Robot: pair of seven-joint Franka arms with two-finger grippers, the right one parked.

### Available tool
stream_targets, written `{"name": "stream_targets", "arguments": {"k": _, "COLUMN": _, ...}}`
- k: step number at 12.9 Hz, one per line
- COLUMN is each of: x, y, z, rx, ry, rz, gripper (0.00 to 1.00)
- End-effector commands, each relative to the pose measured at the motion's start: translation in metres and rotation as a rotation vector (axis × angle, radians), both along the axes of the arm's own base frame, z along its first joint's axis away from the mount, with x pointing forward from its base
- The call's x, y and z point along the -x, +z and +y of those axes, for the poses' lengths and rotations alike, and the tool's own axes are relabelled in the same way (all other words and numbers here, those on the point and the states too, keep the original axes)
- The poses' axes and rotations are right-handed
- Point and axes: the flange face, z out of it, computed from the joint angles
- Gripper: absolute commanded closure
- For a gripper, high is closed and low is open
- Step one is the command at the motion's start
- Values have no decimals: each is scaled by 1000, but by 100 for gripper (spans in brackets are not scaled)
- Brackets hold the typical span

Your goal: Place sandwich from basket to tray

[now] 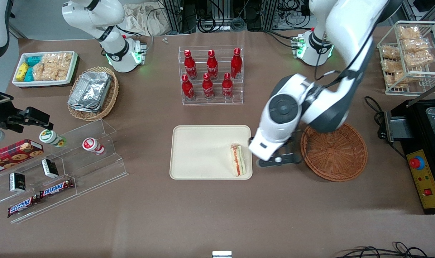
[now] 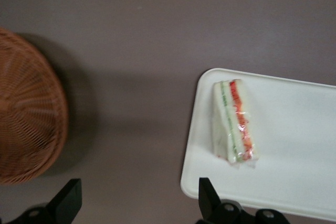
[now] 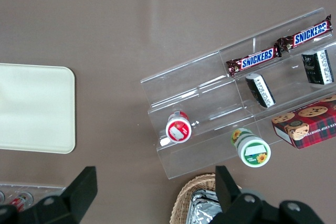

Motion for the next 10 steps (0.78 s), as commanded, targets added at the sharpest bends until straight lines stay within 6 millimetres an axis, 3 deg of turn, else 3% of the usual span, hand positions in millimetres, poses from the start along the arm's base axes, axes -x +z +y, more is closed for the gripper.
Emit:
{"name": "stream_targets", "arguments": {"k": 1, "x": 12, "y": 51, "z": 46, "rx": -9, "ry": 72, "rz": 15, "gripper": 0}}
{"name": "stream_targets", "arguments": {"k": 6, "x": 42, "y": 99, "z": 142, "rx": -7, "ry": -12, "rz": 25, "gripper": 0}}
{"name": "stream_targets", "arguments": {"k": 10, "x": 38, "y": 119, "z": 216, "rx": 18, "ry": -55, "rz": 47, "gripper": 0}}
